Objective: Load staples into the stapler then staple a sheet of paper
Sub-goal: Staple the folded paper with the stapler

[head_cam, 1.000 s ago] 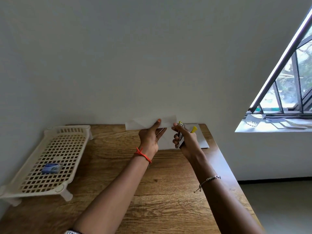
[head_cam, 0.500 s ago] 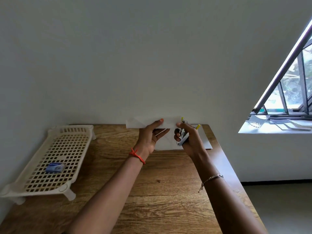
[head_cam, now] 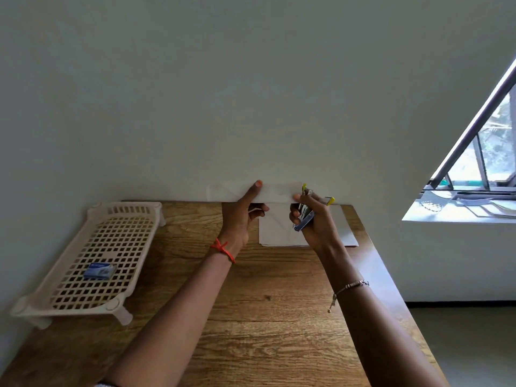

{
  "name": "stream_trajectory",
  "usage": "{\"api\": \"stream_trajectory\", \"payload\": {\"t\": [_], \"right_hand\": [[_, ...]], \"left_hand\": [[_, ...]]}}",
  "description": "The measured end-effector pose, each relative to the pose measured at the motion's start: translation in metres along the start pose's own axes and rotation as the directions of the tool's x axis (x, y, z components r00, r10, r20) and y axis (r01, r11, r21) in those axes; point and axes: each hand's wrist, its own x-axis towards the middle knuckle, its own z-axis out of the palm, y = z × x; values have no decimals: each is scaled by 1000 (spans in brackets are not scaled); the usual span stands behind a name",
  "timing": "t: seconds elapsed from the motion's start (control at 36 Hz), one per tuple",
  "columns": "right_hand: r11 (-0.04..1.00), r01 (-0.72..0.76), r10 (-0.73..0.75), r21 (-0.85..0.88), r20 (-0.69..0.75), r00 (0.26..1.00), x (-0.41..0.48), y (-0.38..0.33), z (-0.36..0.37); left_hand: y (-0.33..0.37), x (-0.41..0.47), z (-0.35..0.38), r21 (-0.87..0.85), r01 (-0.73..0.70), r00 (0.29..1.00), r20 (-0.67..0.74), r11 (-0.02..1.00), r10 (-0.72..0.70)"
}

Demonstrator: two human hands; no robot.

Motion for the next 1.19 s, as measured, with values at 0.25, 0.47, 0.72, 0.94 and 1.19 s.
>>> {"api": "stream_trajectory", "payload": {"t": [0.25, 0.47, 0.72, 0.94, 1.19], "right_hand": [[992, -60, 54, -112, -51, 997, 22, 25, 1], [946, -174, 116, -272, -215, 970, 47, 47, 13], [885, -323, 188, -337, -375, 908, 69, 81, 23], [834, -431, 223, -346, -502, 835, 89, 103, 18], [788, -461, 179, -408, -565, 805, 111, 122, 8]], "left_hand": [[2, 17, -28, -151, -11, 997, -76, 988, 0], [-3, 45, -58, -178, 11, 974, -223, 984, -51], [-15, 78, -88, -163, 114, 923, -346, 980, -166], [-31, 106, -106, -165, 250, 865, -404, 954, -297], [-50, 126, -116, -131, 340, 825, -433, 931, -363]]}}
